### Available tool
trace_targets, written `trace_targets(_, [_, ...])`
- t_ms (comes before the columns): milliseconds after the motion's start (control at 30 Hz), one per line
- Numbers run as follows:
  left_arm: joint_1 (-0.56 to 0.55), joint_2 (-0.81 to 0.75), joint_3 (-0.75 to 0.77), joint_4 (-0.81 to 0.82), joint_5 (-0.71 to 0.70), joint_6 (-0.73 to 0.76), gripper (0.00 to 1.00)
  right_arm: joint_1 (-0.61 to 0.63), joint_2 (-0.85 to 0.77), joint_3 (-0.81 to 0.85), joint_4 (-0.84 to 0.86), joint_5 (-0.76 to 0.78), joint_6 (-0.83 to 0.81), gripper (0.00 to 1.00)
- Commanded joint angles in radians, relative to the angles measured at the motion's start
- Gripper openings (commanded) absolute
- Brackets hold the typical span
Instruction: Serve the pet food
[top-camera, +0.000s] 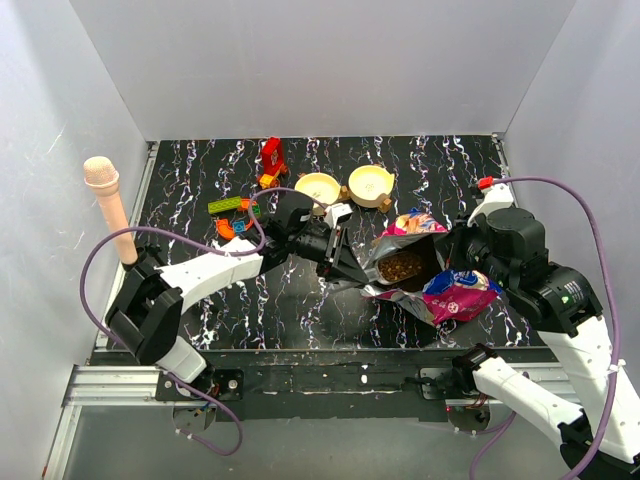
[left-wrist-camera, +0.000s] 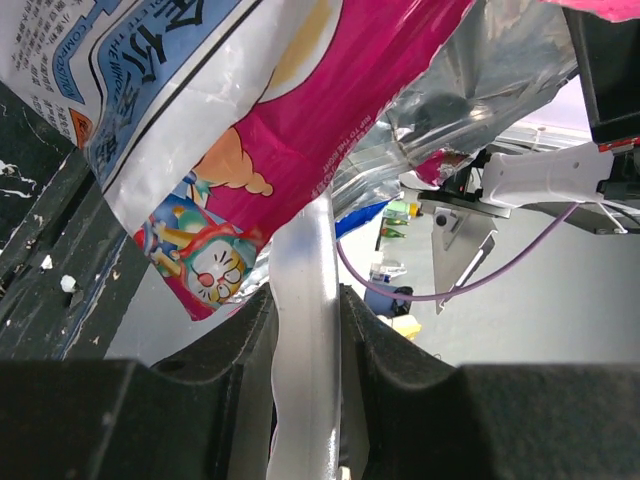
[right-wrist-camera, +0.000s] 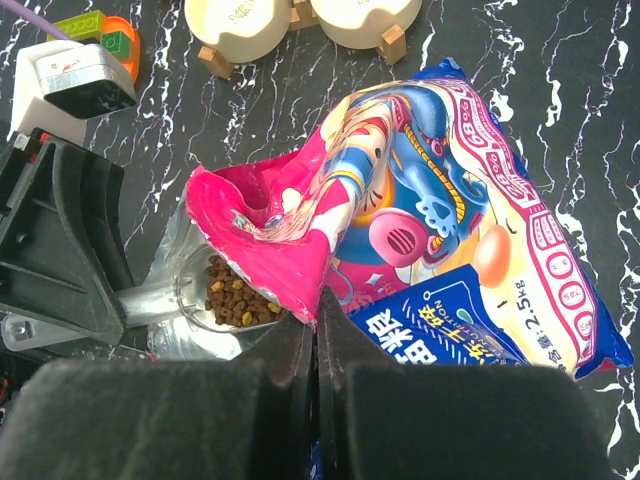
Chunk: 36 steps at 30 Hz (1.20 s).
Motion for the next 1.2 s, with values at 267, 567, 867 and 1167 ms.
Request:
trace_targets(267, [0.03,-0.139,-0.072,0.237,0.05,-0.137,0.0,-0.006,-0.056,0.028,0.064,0.013,0.027,0.01])
trace_targets(567, [0.033,-0.196,-0.112,0.342,0.116,-0.199,0.0,-0.006,-0.059,0.033,0.052,0.013,0.021,0.01])
trace_targets(867, [0.036,-0.236,-0.13,0.322,0.145,-0.162,0.0,-0.006,-0.053,0.043,0.055,0.011,0.029,0.01])
trace_targets(1167, [0.036,-0.285,-0.141,0.343,0.177,-0.172,0.0,-0.006,-0.033,0.08,0.029,0.063,0.078,0.01])
